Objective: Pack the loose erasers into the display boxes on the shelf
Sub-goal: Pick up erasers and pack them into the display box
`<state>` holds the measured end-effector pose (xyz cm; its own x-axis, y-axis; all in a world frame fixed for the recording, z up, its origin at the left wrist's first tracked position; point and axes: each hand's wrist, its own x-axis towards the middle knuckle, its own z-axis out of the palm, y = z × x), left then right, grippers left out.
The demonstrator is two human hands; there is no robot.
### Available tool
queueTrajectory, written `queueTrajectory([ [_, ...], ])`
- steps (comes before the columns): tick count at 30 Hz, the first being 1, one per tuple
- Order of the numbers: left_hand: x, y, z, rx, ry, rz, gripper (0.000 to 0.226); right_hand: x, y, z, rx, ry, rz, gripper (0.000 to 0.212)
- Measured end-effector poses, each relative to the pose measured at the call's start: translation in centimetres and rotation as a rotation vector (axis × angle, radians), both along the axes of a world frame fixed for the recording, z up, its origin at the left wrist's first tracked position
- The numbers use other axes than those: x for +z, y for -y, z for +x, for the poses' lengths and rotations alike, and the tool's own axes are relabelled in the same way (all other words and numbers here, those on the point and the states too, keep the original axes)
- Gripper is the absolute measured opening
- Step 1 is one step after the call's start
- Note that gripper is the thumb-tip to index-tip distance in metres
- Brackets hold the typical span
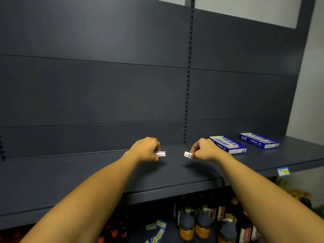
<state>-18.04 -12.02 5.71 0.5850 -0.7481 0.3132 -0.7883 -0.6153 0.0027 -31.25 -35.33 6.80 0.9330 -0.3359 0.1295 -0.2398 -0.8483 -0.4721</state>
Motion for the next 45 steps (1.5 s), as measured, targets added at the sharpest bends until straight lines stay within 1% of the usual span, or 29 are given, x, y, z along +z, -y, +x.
queueTrajectory([
  [8,1.1,6.9,-3.4,-0.017,0.032,-0.003,0.02,-0.2,6.3,-3.2,-0.006,-0.004,-0.039,0.009],
  [17,0.6,15.0,-6.7,-0.003,0.023,-0.014,0.019,-0.5,14.5,-6.2,0.002,0.007,-0.065,0.012],
  [25,-0.4,21.6,-8.6,0.001,0.004,-0.003,0.019,-2.1,21.5,-8.1,0.005,-0.055,-0.056,0.009],
  [30,-0.3,25.1,-8.0,-0.004,0.006,-0.003,0.017,-2.2,25.1,-8.0,-0.015,-0.043,-0.064,0.006],
  [33,-0.3,27.4,-7.2,-0.015,0.008,-0.013,0.018,-2.2,26.9,-7.4,-0.03,-0.028,-0.06,0.01],
  [37,-0.6,30.6,-5.8,-0.05,0.011,-0.013,0.019,-1.9,29.0,-6.1,-0.046,-0.021,-0.056,0.009],
  [40,-0.3,32.6,-4.1,-0.066,0.016,-0.009,0.019,-1.3,30.5,-4.5,-0.048,-0.021,-0.093,0.007],
  [45,0.8,35.7,-0.9,-0.072,0.005,-0.055,0.029,0.1,33.0,-1.5,-0.052,-0.007,-0.108,0.008],
])
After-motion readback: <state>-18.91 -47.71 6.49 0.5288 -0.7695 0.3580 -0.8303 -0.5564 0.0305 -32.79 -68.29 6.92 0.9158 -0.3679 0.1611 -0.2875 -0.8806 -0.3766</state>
